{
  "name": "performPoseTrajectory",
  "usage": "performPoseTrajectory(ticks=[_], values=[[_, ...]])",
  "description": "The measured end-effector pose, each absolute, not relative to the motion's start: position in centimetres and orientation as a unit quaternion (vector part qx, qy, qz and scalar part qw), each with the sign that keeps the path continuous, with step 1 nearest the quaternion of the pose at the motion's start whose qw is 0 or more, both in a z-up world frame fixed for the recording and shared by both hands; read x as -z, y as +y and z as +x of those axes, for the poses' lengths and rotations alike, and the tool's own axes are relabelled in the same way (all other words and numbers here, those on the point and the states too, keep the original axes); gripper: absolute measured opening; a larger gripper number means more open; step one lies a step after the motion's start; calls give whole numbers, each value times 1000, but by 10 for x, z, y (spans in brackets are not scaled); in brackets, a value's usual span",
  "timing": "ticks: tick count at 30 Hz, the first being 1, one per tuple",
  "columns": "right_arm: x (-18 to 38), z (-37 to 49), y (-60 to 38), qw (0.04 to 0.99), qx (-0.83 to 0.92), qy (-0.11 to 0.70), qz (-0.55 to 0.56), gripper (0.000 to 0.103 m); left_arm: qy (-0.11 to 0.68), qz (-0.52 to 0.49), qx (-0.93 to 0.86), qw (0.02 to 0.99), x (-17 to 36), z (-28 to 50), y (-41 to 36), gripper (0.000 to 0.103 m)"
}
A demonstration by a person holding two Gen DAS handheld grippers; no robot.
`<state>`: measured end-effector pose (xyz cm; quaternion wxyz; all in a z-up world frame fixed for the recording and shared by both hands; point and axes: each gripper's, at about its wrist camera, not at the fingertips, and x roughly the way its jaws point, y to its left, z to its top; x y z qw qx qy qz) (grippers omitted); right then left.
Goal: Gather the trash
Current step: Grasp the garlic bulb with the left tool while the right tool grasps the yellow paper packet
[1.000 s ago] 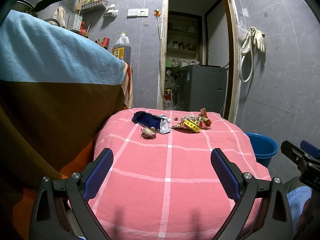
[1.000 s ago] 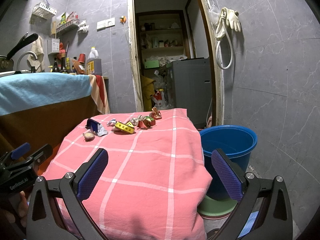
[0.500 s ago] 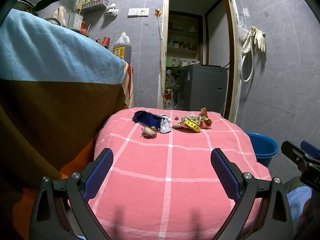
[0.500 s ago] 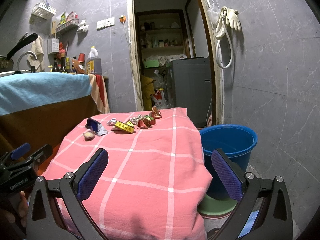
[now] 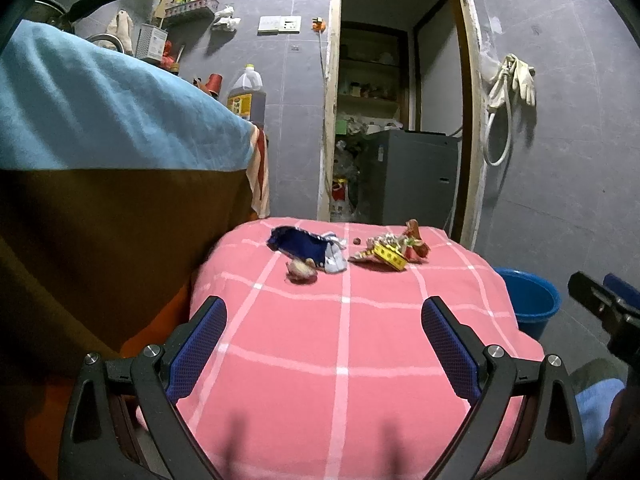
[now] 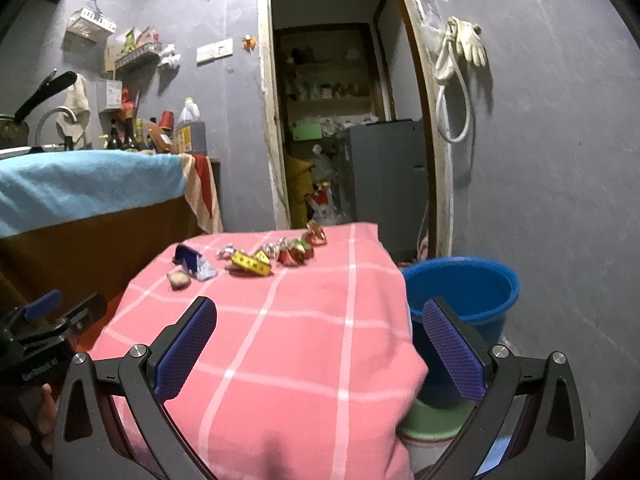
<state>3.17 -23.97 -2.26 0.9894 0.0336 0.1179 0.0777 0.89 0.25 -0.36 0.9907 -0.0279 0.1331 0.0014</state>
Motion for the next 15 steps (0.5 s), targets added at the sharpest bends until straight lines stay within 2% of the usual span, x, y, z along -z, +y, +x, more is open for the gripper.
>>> performPoseTrajectory(ticks=[8, 15], values=[[-12, 65, -218, 991, -113, 64, 17, 103, 98, -9, -17, 995, -2, 37, 13, 96], [-15, 100, -214, 989, -143, 44, 14, 103, 79, -5, -37, 996, -7, 65, 25, 96]])
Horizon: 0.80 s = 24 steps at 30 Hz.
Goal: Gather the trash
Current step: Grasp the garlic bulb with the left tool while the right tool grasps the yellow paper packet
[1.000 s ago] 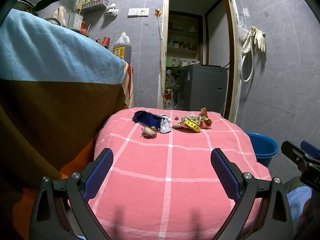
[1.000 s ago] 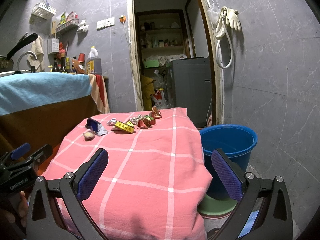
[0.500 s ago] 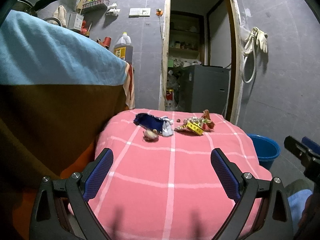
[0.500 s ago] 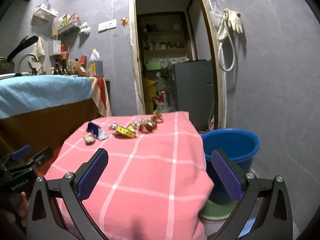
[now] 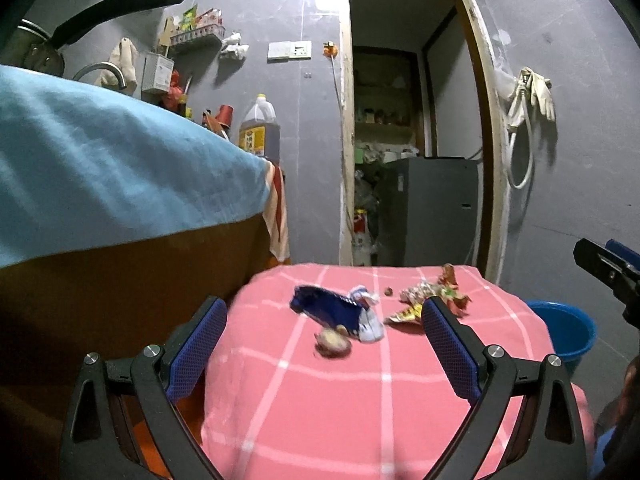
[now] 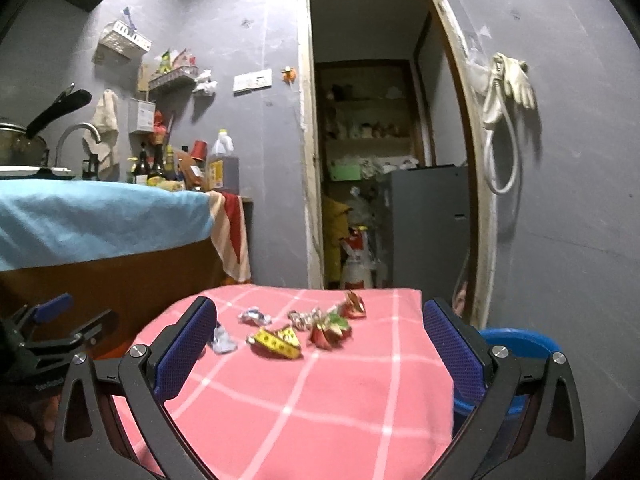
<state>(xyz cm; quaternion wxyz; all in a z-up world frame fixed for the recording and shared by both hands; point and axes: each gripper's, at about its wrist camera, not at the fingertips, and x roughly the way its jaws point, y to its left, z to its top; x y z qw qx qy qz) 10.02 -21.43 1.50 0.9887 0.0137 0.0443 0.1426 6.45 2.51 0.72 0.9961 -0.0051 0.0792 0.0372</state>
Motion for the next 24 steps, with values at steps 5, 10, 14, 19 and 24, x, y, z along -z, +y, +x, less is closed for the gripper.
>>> performPoseTrajectory(ticks=[5, 10, 14, 19, 24], values=[[-17, 123, -209, 986, -161, 30, 7, 103, 67, 5, -43, 997, -10, 83, 27, 96], [-13, 145, -201, 981, -191, 28, -10, 103, 72, -4, -41, 997, -10, 102, 35, 96], [-7, 168, -189, 974, -218, 53, -32, 103, 89, -9, -33, 995, -7, 117, 41, 96], [5, 205, -175, 957, -258, 122, -51, 103, 143, -6, -26, 989, 0, 139, 43, 96], [20, 233, -164, 938, -286, 187, -59, 103, 211, -31, -24, 977, 7, 160, 52, 95]])
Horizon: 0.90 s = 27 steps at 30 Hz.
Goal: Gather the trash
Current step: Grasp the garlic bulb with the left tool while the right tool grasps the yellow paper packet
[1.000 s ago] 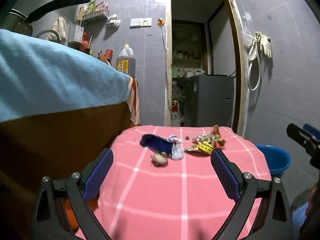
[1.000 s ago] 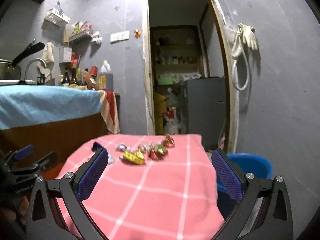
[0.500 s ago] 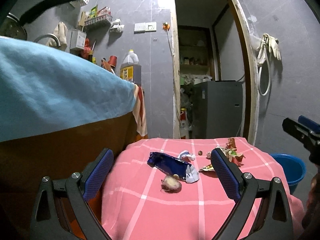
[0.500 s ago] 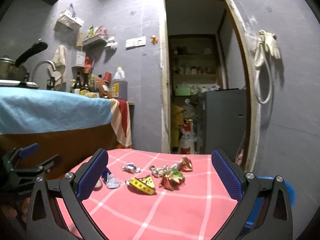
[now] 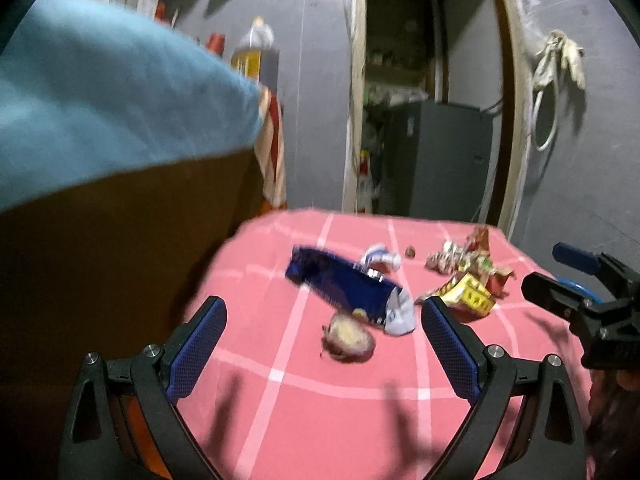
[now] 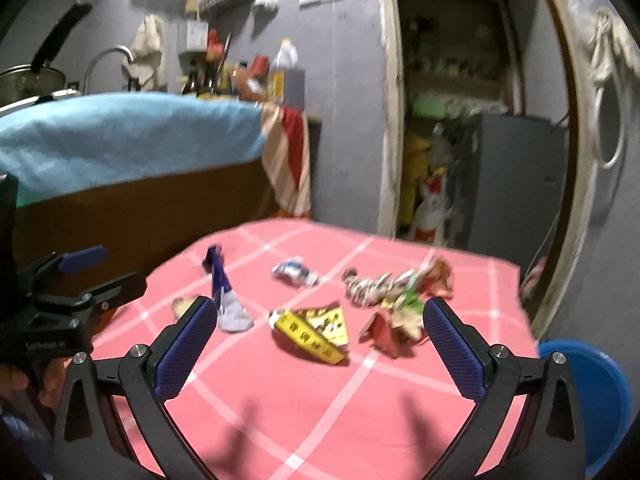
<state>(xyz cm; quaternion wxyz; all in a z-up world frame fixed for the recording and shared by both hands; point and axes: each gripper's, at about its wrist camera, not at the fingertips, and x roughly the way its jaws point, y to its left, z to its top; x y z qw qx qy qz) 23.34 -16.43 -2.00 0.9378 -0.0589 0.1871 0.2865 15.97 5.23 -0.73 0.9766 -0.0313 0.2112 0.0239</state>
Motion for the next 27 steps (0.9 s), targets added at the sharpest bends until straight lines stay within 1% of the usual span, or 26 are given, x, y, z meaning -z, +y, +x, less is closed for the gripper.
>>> performPoseTrajectory(ticks=[5, 6, 7, 8, 10, 12, 15, 16, 17, 18, 19, 20, 21, 22, 27], values=[[32, 256, -156, 918, -304, 246, -64, 90, 284, -53, 7, 957, 18, 179, 56, 95], [33, 258, -155, 916, -307, 252, -62, 85, 298, -58, 14, 953, 20, 183, 56, 93], [35, 263, -154, 911, -312, 264, -61, 83, 313, -64, 22, 947, 23, 188, 57, 89], [36, 267, -153, 907, -315, 274, -61, 83, 323, -69, 27, 944, 24, 191, 58, 86], [39, 273, -150, 900, -323, 287, -63, 79, 345, -80, 35, 934, 29, 200, 62, 76], [41, 279, -143, 894, -328, 298, -70, 78, 364, -90, 40, 926, 32, 206, 64, 69], [47, 290, -133, 885, -329, 318, -85, 76, 371, -93, 44, 923, 31, 210, 65, 65], [49, 294, -130, 882, -330, 326, -90, 75, 371, -92, 46, 923, 30, 212, 67, 58], [51, 299, -127, 877, -330, 335, -96, 74, 374, -90, 49, 922, 30, 213, 66, 54], [52, 301, -125, 876, -330, 338, -98, 74, 379, -88, 50, 920, 30, 216, 66, 48], [54, 306, -122, 872, -330, 345, -102, 73, 381, -85, 48, 919, 30, 217, 64, 44], [55, 310, -120, 870, -330, 351, -104, 71, 381, -83, 48, 920, 29, 218, 64, 41], [57, 312, -119, 867, -332, 356, -105, 61, 382, -83, 51, 919, 29, 218, 64, 32], [58, 313, -119, 865, -334, 360, -105, 57, 383, -84, 54, 918, 29, 219, 63, 29], [56, 307, -124, 868, -338, 352, -96, 56, 380, -98, 52, 918, 29, 216, 63, 24]])
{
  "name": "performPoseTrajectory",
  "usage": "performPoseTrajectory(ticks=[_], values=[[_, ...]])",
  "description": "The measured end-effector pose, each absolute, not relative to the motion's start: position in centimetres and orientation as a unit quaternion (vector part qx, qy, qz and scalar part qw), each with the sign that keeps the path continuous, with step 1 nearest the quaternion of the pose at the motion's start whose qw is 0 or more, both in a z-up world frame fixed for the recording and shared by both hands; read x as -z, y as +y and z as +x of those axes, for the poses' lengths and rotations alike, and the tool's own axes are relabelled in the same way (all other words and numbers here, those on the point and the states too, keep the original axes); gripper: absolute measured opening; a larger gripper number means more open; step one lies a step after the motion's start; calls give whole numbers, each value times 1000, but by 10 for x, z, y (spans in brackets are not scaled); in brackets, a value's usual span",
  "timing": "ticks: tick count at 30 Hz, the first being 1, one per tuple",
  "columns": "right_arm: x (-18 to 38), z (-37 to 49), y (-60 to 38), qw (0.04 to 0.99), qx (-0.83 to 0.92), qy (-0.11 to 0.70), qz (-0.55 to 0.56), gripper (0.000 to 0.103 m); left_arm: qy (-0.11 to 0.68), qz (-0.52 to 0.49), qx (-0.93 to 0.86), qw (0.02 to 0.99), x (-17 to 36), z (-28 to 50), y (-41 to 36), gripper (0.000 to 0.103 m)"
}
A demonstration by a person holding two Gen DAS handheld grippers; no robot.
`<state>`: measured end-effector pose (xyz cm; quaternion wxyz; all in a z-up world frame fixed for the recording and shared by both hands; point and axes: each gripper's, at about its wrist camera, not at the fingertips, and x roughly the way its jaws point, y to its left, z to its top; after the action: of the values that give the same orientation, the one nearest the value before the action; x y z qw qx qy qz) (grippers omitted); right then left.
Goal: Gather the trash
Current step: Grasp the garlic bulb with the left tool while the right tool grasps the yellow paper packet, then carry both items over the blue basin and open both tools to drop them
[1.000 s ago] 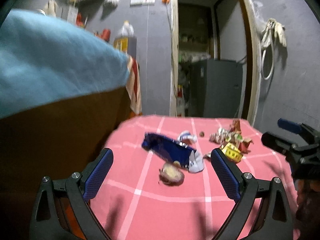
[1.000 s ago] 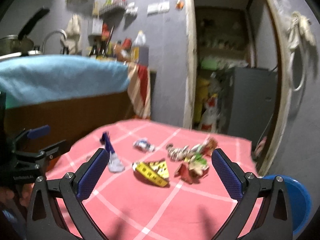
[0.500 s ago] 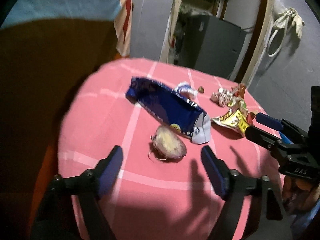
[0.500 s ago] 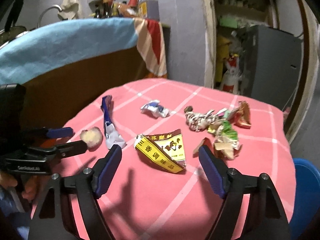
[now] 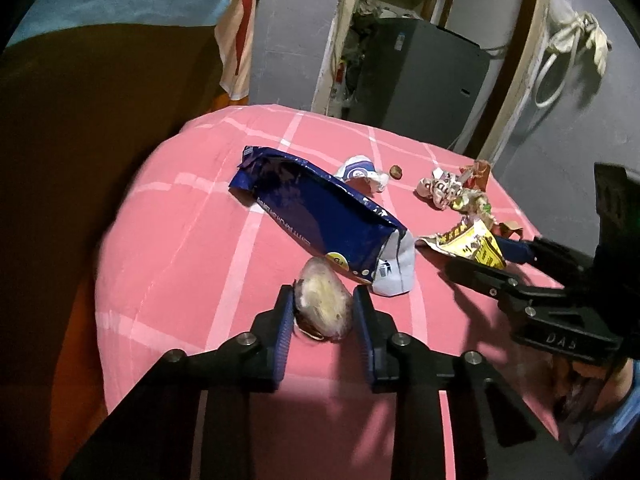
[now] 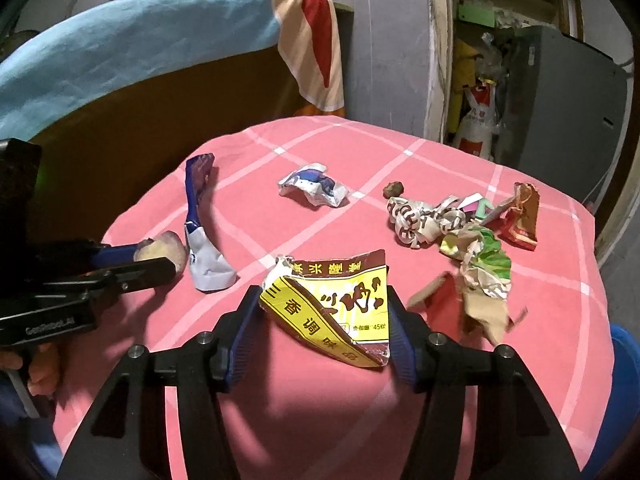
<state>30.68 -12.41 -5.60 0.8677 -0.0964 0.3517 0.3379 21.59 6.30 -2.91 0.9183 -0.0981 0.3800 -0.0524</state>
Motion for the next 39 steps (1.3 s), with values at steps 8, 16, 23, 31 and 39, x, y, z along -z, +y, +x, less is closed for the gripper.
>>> performPoseTrajectory(ticks=[8, 16, 23, 31, 39], values=[[42, 270, -153, 889, -340, 297, -71, 56, 347, -124, 58, 928, 23, 190, 44, 15], [33, 250, -186, 911, -328, 250, -36, 56, 307, -128, 70, 940, 9, 184, 17, 15], [2, 234, -237, 950, -278, 141, 4, 56, 208, -124, 115, 963, -30, 190, -27, 15], [-24, 239, -312, 984, -171, 49, 31, 56, 161, -90, 185, 965, -55, 234, -107, 15], [-6, 256, -381, 994, -77, 63, 51, 57, 211, -82, 238, 944, -38, 290, -177, 15]])
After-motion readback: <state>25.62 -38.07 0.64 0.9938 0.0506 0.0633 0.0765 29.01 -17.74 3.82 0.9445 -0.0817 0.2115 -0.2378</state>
